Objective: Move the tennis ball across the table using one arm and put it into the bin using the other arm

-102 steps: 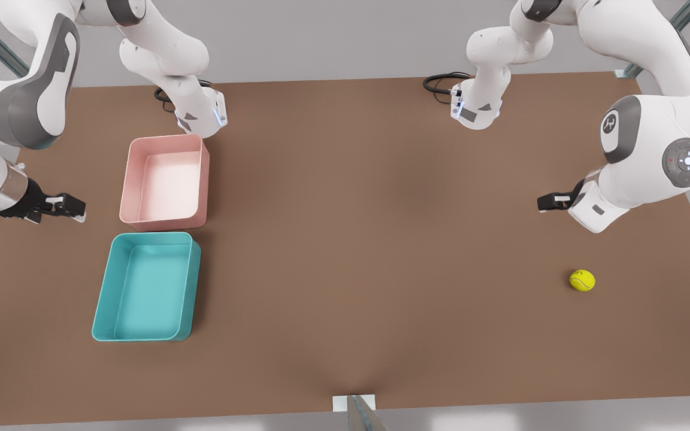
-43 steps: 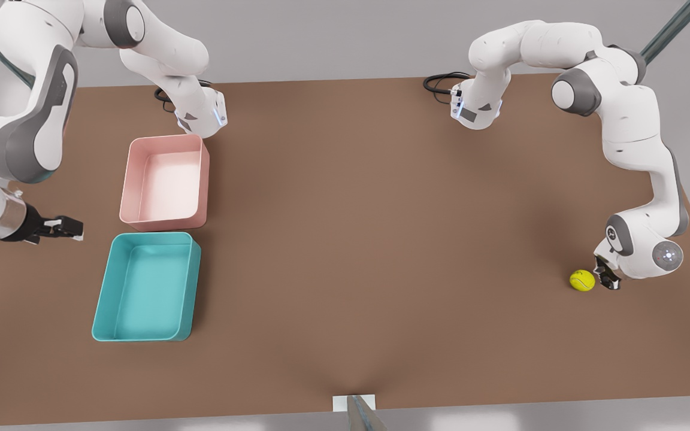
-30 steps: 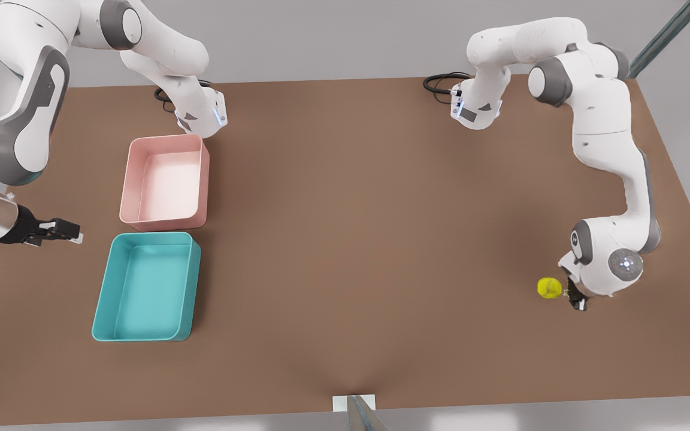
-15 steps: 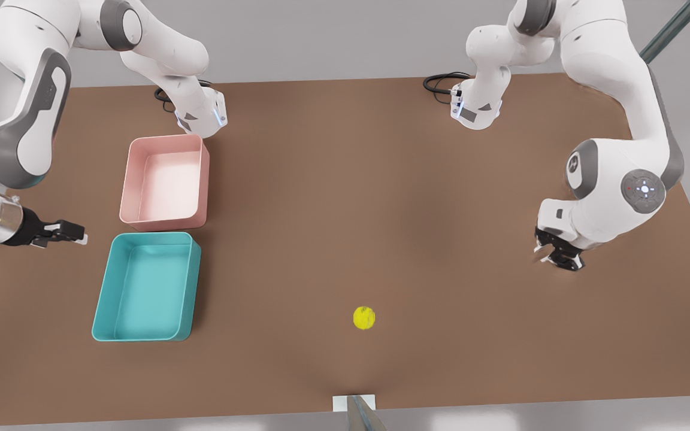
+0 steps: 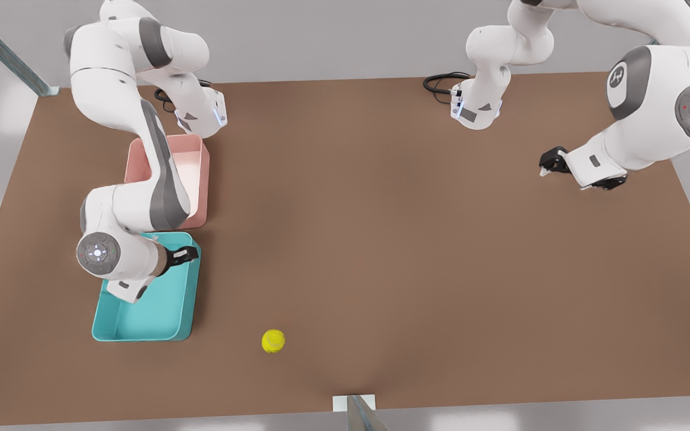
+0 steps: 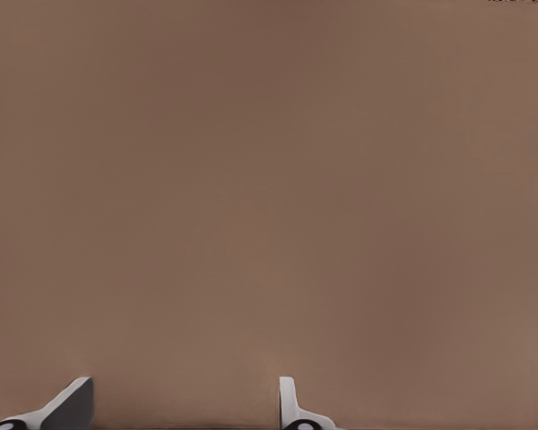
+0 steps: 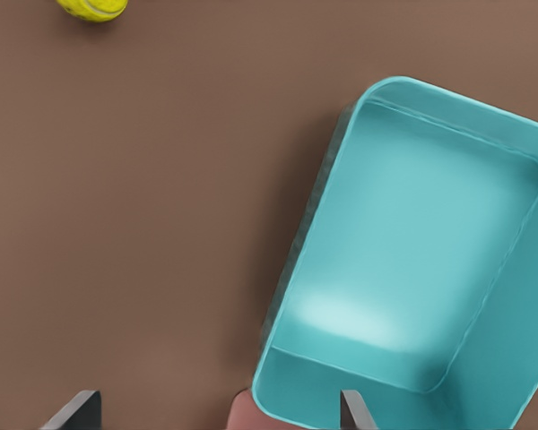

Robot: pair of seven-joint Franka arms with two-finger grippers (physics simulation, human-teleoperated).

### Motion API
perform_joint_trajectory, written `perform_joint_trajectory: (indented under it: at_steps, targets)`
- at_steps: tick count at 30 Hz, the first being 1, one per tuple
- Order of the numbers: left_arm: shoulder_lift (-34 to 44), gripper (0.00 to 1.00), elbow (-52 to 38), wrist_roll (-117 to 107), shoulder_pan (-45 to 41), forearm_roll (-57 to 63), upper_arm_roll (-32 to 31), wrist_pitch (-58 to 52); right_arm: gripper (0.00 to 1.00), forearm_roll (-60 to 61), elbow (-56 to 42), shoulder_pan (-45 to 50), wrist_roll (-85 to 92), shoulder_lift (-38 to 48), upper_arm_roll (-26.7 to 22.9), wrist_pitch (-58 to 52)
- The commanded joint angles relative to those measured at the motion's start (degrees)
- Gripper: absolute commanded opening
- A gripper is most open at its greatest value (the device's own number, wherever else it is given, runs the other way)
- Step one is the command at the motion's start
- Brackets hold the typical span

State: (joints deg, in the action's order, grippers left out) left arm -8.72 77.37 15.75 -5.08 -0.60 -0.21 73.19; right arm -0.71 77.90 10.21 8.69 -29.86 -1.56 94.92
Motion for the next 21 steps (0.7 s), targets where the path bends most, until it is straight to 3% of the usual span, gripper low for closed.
perform_joint_trajectory:
  at_steps: [1, 8, 15, 21]
  targets:
    - [0.1, 1.0, 0.0, -32.7, 0.3, 0.0, -0.1, -3.1, 1.0, -1.7, 1.2, 0.4, -11.3, -1.8, 0.0, 14.3]
    - [0.0, 1.0, 0.0, -32.6, 0.4, 0.0, 0.1, -4.7, 1.0, 1.2, 3.1, 3.9, -22.4, -9.8, 0.1, 32.5]
    - [0.1, 1.0, 0.0, -32.5, 0.4, -0.2, 0.3, -4.9, 1.0, 4.1, -16.9, 6.8, -29.3, -25.2, 0.1, 34.5]
    - [0.7, 1.0, 0.1, -32.5, 0.4, -0.1, 0.2, -5.1, 1.0, 4.1, -22.4, 8.2, -31.4, -30.8, 0.1, 37.1]
